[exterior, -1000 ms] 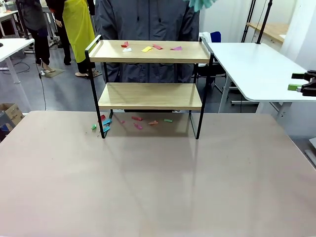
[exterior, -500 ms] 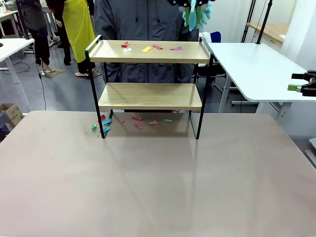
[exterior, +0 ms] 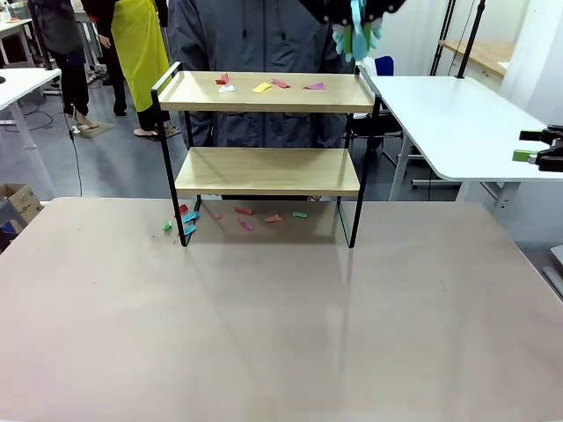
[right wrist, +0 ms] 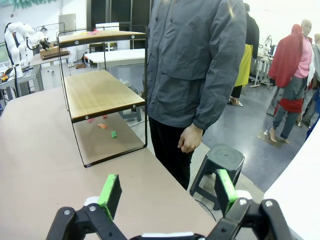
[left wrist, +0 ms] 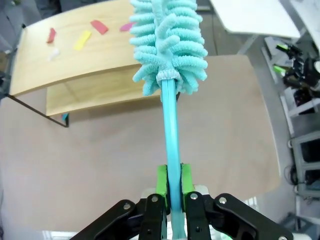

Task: Clean the shelf.
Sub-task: Clean the specific section of the Shelf indicated by the human with the Duster.

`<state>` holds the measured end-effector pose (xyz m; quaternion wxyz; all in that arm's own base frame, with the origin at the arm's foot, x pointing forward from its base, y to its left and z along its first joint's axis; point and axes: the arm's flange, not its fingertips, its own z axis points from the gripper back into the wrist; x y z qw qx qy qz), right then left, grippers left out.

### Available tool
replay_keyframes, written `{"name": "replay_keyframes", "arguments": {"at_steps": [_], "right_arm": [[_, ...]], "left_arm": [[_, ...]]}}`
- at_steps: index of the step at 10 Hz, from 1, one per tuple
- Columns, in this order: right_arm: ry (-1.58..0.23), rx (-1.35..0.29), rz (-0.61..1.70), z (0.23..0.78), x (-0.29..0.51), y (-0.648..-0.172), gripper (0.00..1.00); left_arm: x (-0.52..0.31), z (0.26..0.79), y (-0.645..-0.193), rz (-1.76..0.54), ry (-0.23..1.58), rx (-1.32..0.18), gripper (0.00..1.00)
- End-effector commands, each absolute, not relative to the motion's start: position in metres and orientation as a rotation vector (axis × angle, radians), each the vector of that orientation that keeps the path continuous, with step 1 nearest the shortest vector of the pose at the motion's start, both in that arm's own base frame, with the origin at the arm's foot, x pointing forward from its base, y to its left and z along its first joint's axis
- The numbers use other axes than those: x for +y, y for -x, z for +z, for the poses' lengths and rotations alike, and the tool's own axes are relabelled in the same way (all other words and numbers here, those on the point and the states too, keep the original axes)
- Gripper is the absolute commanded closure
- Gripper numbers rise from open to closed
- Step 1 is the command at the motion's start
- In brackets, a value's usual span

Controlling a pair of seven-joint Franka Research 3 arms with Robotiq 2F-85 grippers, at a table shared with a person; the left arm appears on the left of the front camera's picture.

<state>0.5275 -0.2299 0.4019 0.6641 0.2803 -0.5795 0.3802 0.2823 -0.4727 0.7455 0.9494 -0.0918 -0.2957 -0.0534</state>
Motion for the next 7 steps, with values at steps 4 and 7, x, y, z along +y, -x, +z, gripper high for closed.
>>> {"name": "replay_keyframes", "arguments": {"at_steps": [4,7], "right_arm": [[-0.632,-1.313,0.862,0.404,-0.228,-0.528,0.0],[-0.632,-1.313,0.862,0.404,-0.228,-0.528,0.0]], "left_arm": [[-0.51,0.692,-0.336,0.065,0.205,-0.614,0.87],[-0.508,0.679,-0.348,0.057,0.249,-0.577,0.87]]}}
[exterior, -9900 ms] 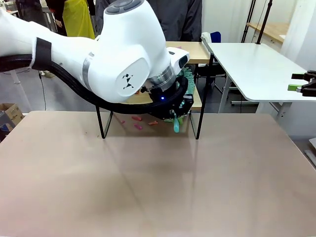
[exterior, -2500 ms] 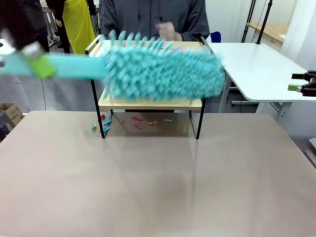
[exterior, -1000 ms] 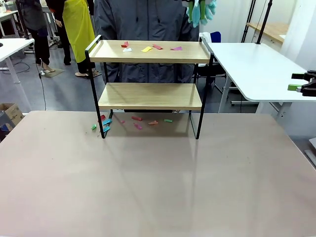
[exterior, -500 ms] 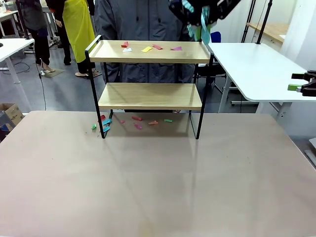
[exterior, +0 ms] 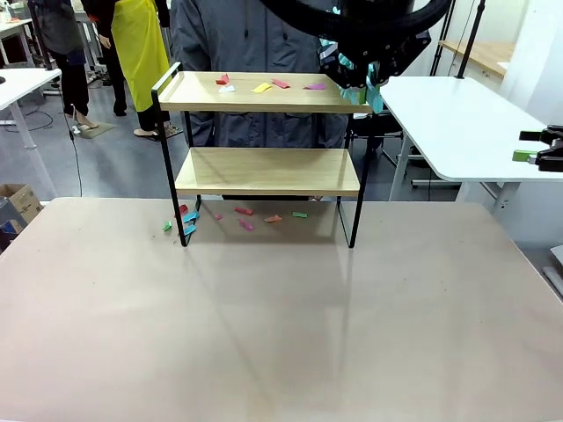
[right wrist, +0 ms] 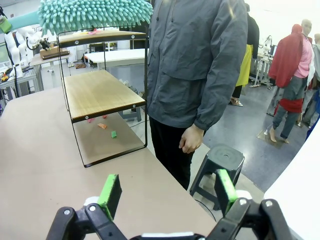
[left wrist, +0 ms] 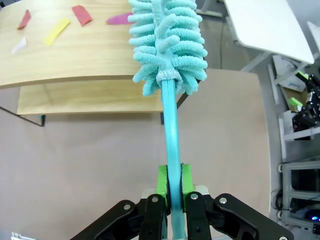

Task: Clean the shelf.
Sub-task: Clean the specific section of the Shelf indicated by the human with the Duster.

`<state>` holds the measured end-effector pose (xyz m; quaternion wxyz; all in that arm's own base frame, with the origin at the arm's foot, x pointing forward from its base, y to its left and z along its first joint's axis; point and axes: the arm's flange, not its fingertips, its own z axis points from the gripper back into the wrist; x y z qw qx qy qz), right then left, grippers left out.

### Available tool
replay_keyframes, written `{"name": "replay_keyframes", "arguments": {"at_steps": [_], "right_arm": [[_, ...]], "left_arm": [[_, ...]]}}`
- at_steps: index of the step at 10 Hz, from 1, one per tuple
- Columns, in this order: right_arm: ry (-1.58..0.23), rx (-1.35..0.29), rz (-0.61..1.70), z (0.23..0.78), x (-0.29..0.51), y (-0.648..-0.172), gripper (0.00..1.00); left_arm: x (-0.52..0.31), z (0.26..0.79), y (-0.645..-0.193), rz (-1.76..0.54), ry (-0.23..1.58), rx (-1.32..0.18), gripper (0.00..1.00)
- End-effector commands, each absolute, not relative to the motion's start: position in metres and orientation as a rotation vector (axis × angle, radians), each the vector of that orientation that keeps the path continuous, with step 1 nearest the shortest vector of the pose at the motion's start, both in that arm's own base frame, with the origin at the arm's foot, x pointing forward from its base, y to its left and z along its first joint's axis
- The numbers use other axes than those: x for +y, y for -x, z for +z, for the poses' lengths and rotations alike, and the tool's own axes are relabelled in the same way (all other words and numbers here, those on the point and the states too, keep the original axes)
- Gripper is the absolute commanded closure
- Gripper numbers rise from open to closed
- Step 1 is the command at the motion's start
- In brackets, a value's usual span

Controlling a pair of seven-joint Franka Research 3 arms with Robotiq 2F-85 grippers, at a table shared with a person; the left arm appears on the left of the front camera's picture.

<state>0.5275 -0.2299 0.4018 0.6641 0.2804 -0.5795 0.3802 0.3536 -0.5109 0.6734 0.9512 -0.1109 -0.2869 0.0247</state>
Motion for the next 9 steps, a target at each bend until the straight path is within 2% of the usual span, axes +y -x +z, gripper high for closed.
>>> {"name": "replay_keyframes", "arguments": {"at_steps": [1,4,7,9], "right_arm": [[-0.632,-1.313,0.862,0.404,-0.228,-0.528,0.0],[-0.632,-1.313,0.862,0.404,-0.228,-0.528,0.0],[-0.632,-1.313,0.862,0.404,-0.228,-0.528,0.0],[-0.632,-1.313,0.862,0.404,-0.228,-0.528,0.0]], "left_arm": [[-0.506,0.678,-0.353,0.05,0.233,-0.558,0.87],[-0.5,0.668,-0.363,-0.003,0.234,-0.427,0.87],[-0.494,0.674,-0.369,0.058,0.178,-0.415,0.87],[-0.498,0.664,-0.368,0.03,0.21,-0.424,0.87]]}}
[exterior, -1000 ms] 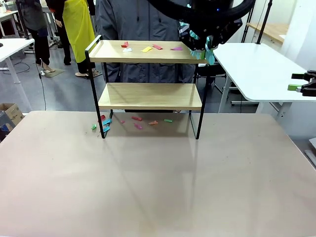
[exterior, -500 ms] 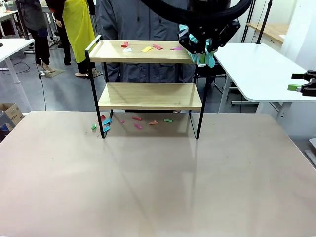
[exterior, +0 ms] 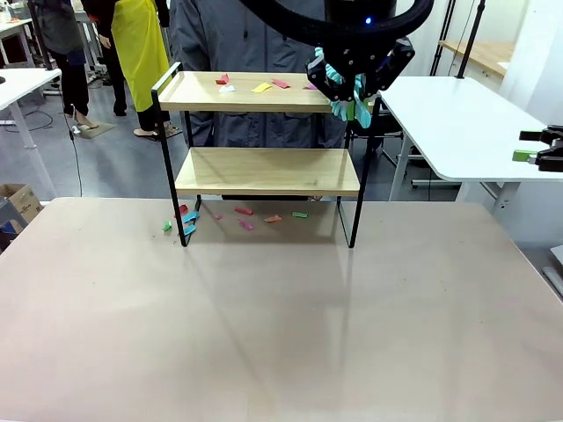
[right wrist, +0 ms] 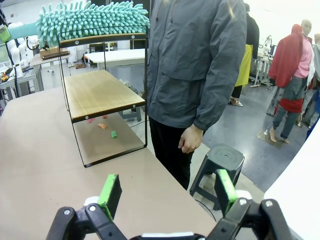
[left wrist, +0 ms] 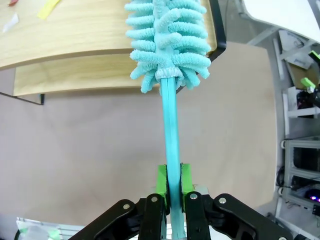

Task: Clean the shelf.
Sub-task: Clean the specific section of the Shelf indicated by the human with the Duster.

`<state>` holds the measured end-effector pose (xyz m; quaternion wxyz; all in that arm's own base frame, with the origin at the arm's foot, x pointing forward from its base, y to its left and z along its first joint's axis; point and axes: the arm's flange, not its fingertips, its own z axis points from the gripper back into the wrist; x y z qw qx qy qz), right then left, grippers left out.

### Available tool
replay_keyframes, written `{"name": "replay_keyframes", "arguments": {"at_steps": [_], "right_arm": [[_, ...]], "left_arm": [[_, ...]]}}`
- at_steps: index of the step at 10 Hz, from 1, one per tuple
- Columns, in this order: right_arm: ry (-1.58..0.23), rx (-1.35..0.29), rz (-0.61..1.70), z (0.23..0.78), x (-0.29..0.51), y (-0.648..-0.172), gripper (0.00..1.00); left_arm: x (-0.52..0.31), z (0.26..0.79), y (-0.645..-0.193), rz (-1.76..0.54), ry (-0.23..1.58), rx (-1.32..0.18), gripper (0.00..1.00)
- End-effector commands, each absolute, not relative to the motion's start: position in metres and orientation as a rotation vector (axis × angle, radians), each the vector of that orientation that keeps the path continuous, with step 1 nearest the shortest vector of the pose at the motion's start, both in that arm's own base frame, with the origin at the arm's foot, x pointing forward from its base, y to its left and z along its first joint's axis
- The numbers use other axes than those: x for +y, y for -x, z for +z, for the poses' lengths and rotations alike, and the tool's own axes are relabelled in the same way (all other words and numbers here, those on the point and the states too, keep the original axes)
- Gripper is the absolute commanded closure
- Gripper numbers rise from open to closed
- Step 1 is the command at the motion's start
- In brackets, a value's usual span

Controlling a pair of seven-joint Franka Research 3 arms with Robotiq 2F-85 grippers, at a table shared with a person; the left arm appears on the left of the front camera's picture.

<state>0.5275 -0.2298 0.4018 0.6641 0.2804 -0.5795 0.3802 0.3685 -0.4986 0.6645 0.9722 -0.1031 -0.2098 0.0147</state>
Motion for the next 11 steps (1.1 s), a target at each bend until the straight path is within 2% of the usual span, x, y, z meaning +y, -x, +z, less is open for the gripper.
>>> {"name": "replay_keyframes", "arguments": {"at_steps": [1,4,8,11], "right_arm": [[-0.632,-1.313,0.862,0.404,-0.228,-0.528,0.0],[-0.632,-1.313,0.862,0.404,-0.228,-0.528,0.0],[-0.632,-1.313,0.862,0.404,-0.228,-0.528,0.0],[-0.632,-1.313,0.862,0.404,-0.228,-0.528,0.0]], "left_arm": [[-0.484,0.671,-0.372,0.027,0.191,-0.414,0.87],[-0.434,0.681,-0.379,0.064,0.099,-0.374,0.87],[-0.357,0.669,-0.376,0.105,-0.017,-0.286,0.87],[-0.304,0.671,-0.368,0.135,-0.192,-0.268,0.87]]}}
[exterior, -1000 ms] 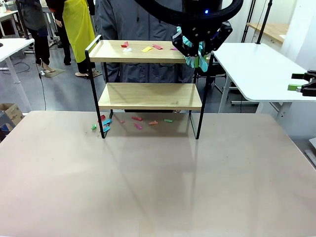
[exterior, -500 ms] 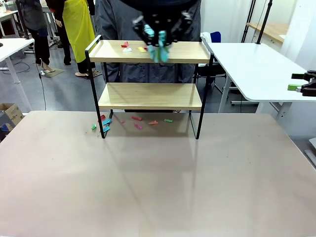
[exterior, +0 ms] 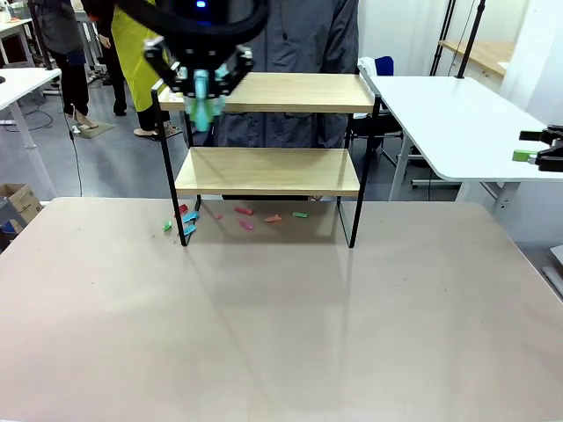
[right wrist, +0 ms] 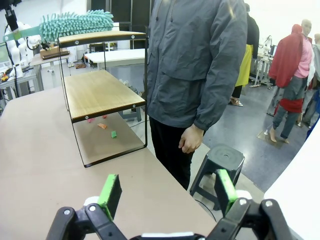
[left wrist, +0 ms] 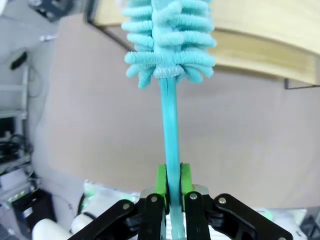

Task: Clean the shelf.
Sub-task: Clean the specific section of the Shelf indicated by the human with the Duster.

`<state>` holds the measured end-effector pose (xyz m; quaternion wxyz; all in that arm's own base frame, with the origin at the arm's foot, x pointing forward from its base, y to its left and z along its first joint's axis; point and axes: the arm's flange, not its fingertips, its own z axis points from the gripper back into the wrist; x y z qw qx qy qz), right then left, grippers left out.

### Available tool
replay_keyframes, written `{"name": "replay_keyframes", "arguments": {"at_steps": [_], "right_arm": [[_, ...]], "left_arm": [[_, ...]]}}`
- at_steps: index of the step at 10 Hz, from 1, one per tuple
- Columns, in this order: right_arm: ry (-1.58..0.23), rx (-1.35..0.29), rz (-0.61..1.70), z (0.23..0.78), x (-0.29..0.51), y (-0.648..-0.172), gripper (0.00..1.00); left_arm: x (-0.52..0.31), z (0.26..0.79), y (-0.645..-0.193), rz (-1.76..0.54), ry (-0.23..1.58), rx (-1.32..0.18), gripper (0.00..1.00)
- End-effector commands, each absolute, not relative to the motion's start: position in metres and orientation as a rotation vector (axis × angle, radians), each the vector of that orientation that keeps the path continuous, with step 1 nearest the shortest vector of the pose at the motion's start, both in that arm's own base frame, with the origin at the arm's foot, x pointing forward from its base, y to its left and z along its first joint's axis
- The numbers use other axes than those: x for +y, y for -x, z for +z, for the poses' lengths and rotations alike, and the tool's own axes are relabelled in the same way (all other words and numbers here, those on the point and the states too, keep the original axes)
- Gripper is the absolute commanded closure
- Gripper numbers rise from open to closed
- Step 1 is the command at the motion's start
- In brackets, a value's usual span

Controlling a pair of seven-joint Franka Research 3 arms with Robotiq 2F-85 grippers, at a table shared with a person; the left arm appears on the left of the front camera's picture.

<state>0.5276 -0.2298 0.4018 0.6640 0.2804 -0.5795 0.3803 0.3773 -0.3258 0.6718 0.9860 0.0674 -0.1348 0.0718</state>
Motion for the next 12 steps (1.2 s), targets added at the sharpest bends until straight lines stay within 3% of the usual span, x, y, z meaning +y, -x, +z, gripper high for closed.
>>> {"name": "replay_keyframes", "arguments": {"at_steps": [1,3,5,6,7,9,12], "right_arm": [[-0.632,-1.313,0.862,0.404,-0.228,-0.528,0.0],[-0.632,-1.313,0.862,0.404,-0.228,-0.528,0.0],[-0.632,-1.313,0.862,0.404,-0.228,-0.528,0.0],[-0.632,-1.313,0.862,0.404,-0.228,-0.528,0.0],[-0.632,-1.313,0.862,0.404,-0.228,-0.528,0.0],[-0.632,-1.313,0.862,0.404,-0.228,-0.528,0.0],[-0.632,-1.313,0.862,0.404,-0.228,-0.528,0.0]], "left_arm": [[-0.288,0.673,-0.366,0.144,-0.263,-0.265,0.87],[-0.271,0.682,-0.356,0.159,-0.402,-0.307,0.87],[-0.284,0.7,-0.342,0.104,-0.329,-0.402,0.87],[-0.296,0.707,-0.338,0.04,-0.2,-0.441,0.87],[-0.286,0.694,-0.348,0.127,-0.346,-0.341,0.87],[-0.286,0.694,-0.348,0.127,-0.346,-0.341,0.87],[-0.279,0.728,-0.326,0.053,-0.109,-0.491,0.87]]}}
